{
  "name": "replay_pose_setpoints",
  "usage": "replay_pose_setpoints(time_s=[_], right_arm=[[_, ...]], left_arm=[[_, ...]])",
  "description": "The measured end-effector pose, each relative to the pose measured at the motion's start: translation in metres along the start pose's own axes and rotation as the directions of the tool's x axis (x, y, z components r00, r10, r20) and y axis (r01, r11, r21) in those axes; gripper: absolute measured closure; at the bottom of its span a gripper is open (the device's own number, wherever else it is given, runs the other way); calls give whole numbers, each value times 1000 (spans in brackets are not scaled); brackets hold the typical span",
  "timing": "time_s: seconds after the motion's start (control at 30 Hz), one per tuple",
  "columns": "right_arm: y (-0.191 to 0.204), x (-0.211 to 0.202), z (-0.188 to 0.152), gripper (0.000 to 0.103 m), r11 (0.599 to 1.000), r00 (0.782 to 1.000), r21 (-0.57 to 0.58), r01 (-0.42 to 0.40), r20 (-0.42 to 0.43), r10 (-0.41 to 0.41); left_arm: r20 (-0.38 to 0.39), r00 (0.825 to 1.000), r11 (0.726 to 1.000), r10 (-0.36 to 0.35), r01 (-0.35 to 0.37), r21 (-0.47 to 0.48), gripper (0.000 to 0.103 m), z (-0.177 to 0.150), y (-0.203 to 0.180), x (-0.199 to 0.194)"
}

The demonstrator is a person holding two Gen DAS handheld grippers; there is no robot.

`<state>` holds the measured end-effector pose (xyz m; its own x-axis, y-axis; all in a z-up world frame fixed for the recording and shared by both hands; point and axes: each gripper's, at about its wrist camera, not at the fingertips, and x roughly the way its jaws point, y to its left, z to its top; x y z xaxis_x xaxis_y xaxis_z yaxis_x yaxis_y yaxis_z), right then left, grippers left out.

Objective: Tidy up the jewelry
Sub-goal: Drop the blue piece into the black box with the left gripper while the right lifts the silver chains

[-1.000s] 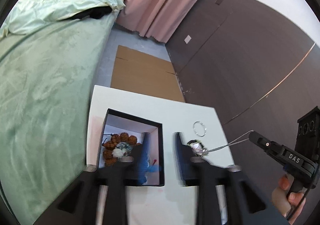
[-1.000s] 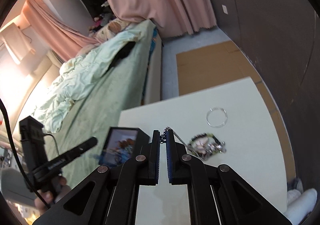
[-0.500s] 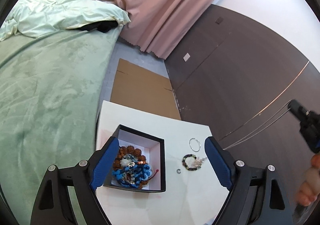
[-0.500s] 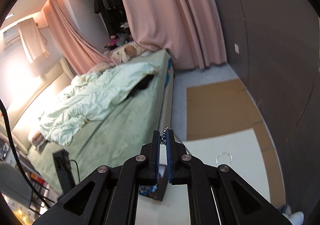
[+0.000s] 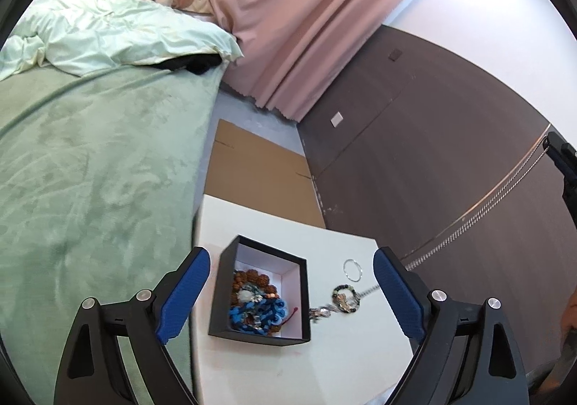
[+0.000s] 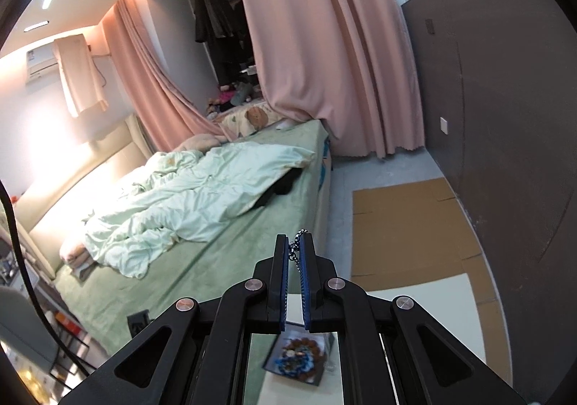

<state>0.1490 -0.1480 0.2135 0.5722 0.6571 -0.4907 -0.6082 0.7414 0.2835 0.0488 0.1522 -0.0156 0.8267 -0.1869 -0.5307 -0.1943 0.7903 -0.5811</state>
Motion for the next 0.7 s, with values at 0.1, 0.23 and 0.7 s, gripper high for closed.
replay_pose_setpoints(time_s=[0.1, 0.23, 0.7], right_arm=[[18, 2, 3, 96, 999, 999, -17, -34, -1, 34], [41, 5, 9, 96, 997, 998, -47, -58, -1, 58], [62, 21, 13, 96, 995, 997, -67, -76, -16, 75]], left_arm=[[16, 1000, 1000, 6, -6, -8, 11, 2, 5, -6], [24, 1000, 1000, 3, -2, -25, 10, 3, 11, -11], [42, 999, 999, -1, 3, -49, 10, 5, 18, -16]])
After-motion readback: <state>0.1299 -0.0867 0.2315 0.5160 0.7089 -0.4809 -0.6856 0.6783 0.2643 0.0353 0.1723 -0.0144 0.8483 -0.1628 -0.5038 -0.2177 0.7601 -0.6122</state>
